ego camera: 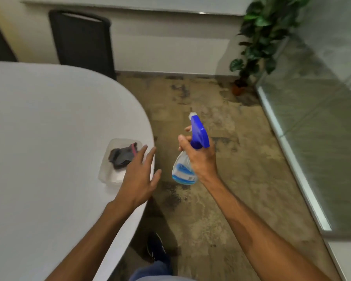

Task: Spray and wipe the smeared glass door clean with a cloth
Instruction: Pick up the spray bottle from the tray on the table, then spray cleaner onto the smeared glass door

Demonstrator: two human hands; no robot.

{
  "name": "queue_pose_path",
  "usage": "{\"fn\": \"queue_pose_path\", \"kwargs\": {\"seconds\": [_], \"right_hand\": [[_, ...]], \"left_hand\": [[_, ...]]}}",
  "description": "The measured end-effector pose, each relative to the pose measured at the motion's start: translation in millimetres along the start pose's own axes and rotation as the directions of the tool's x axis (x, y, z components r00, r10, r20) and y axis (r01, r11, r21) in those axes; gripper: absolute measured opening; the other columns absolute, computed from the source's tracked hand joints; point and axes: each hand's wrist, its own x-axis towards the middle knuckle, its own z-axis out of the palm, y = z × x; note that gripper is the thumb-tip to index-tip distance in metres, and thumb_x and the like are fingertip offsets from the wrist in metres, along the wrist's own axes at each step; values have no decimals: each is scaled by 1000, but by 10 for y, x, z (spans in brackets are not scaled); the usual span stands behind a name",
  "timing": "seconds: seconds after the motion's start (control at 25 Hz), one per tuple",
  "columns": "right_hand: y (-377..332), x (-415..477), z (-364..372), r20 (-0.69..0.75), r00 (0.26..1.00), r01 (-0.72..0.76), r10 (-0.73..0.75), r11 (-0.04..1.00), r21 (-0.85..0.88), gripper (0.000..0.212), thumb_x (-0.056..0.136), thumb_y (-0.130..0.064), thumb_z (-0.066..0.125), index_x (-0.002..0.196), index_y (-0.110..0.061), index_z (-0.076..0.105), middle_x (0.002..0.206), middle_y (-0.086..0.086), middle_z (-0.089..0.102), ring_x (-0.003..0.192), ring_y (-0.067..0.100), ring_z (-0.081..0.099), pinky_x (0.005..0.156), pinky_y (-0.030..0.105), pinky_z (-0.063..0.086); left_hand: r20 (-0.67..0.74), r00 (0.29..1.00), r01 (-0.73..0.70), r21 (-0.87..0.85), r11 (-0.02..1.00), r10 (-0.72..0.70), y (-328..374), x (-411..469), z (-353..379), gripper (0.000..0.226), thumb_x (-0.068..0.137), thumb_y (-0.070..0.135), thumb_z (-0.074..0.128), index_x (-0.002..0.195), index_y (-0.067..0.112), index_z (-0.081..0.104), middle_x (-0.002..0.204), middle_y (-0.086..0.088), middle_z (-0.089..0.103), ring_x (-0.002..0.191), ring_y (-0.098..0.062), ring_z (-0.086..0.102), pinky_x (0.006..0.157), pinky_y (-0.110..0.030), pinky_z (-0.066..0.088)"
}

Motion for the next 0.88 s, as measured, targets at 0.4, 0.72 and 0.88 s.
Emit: {"fn": "queue_pose_path", "kwargs": {"seconds": [0.4, 0.72, 0.88], "right_hand": [[-119, -1405, -2353, -439, 889, 135, -132, 991, -25, 23, 92, -14, 76, 113, -16, 66, 81, 8, 68, 66, 22, 67, 70, 26, 57], [-207, -3105, -3901, -745, 656, 102, -120, 992, -70, 25, 91, -7, 77, 105, -23, 64, 81, -4, 65, 66, 21, 59, 68, 32, 55], [-333, -3918, -4479, -856, 498, 34, -136, 990, -138, 23, 92, -15, 78, 108, -13, 61, 76, 4, 62, 65, 21, 61, 73, 34, 55]], "left_hand": [[166, 855, -495, -22, 869, 492, 2040, -690, 960, 65, 98, 36, 59, 156, 19, 33, 166, -11, 22, 150, -28, 30, 120, -45, 34], [328, 549, -773, -150, 617, 768, 3436, -1832, 1856, 46, 98, 33, 59, 140, 14, 56, 144, -8, 52, 129, -28, 55, 107, -45, 46], [358, 346, -853, -265, 449, 867, 4138, -2399, 2238, 44, 99, 33, 57, 140, 16, 56, 145, -3, 52, 130, -25, 55, 104, -44, 48]]}}
